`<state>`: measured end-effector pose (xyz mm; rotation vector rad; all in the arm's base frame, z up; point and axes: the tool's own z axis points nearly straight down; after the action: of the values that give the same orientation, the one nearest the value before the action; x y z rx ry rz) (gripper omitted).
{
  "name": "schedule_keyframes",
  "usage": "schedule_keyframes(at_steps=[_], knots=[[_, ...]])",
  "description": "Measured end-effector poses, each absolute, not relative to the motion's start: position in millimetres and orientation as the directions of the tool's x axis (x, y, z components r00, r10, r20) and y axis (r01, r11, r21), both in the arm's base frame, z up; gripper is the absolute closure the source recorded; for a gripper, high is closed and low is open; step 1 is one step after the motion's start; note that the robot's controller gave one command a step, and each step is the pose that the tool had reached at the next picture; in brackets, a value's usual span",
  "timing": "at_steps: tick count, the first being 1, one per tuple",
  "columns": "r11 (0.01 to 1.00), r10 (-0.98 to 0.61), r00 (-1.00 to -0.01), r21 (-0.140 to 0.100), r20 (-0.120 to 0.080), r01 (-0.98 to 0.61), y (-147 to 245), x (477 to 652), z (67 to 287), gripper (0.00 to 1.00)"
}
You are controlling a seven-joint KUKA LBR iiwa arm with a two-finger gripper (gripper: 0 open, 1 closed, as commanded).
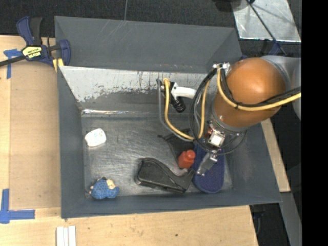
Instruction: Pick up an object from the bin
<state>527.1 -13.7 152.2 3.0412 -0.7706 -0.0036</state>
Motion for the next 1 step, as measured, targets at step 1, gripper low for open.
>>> schedule_keyframes(at_steps=[1], knots=[[-0.651,-0.759,0.651,-0.009,0.007,-0.759,-14.8,548.6,85.0,0.0]])
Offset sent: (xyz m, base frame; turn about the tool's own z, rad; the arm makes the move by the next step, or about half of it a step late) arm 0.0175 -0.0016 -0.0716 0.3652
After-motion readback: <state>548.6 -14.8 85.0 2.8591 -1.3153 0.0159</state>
